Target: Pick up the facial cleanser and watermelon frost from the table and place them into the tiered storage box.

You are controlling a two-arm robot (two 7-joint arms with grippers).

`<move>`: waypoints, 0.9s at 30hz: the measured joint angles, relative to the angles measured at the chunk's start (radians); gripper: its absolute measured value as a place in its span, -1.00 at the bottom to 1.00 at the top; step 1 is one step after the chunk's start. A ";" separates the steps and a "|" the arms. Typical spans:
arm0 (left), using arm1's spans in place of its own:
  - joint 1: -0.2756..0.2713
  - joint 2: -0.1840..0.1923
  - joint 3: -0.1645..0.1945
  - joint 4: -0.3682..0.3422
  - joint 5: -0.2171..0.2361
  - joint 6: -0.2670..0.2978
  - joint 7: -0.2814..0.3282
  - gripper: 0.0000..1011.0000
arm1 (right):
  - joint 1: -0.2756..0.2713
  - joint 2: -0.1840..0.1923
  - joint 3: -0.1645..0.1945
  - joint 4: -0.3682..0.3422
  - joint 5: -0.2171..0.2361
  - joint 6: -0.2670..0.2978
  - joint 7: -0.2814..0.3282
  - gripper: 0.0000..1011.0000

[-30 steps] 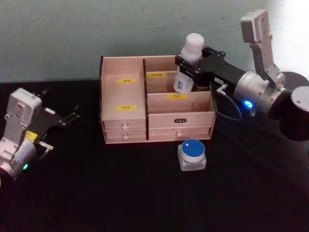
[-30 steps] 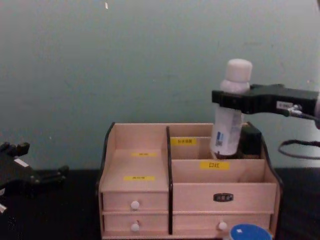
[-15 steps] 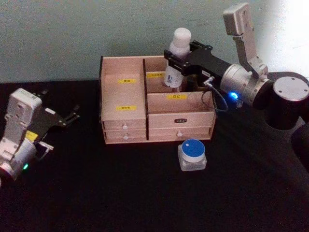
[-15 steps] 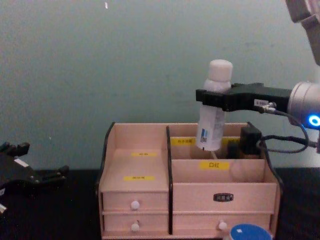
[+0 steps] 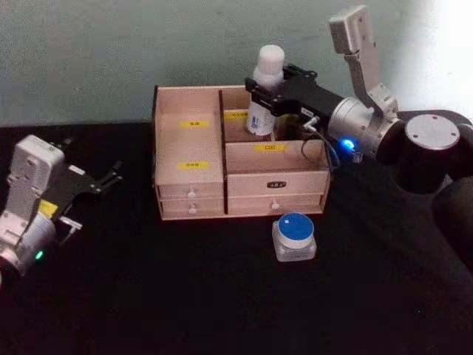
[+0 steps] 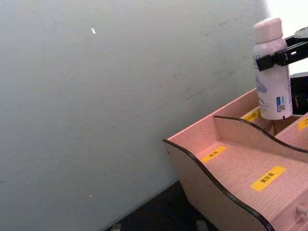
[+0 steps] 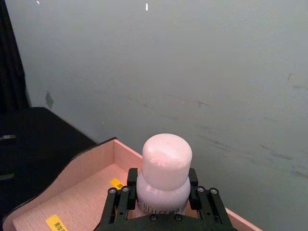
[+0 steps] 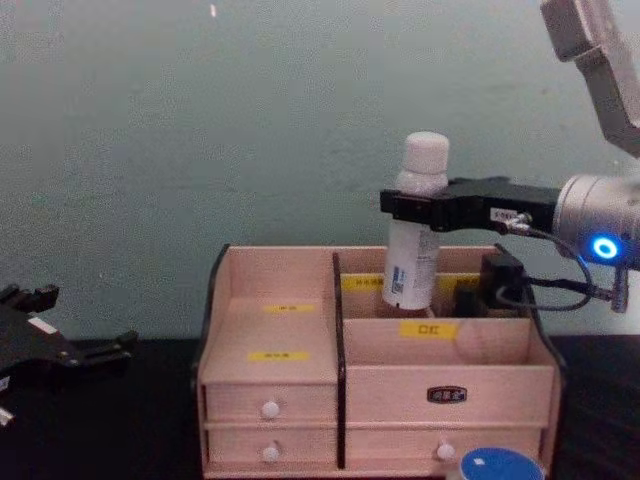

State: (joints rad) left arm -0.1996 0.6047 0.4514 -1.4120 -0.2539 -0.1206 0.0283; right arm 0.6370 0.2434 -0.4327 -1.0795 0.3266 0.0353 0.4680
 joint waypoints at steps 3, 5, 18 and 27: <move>0.000 0.000 0.000 0.000 0.000 0.000 0.000 0.98 | 0.006 -0.008 -0.002 0.016 -0.003 -0.008 0.007 0.19; 0.000 0.000 0.000 0.000 0.000 0.000 0.000 0.98 | 0.009 -0.011 -0.004 0.023 -0.004 -0.011 0.009 0.19; 0.000 0.000 0.000 0.000 0.000 0.000 0.000 0.98 | 0.024 -0.031 -0.013 0.071 -0.017 -0.021 0.020 0.19; 0.000 0.000 0.000 0.000 0.000 0.000 0.000 0.98 | 0.031 -0.046 -0.020 0.113 -0.033 -0.025 0.020 0.19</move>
State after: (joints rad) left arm -0.1995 0.6047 0.4514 -1.4119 -0.2539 -0.1205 0.0283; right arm 0.6679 0.1979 -0.4529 -0.9665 0.2936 0.0108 0.4879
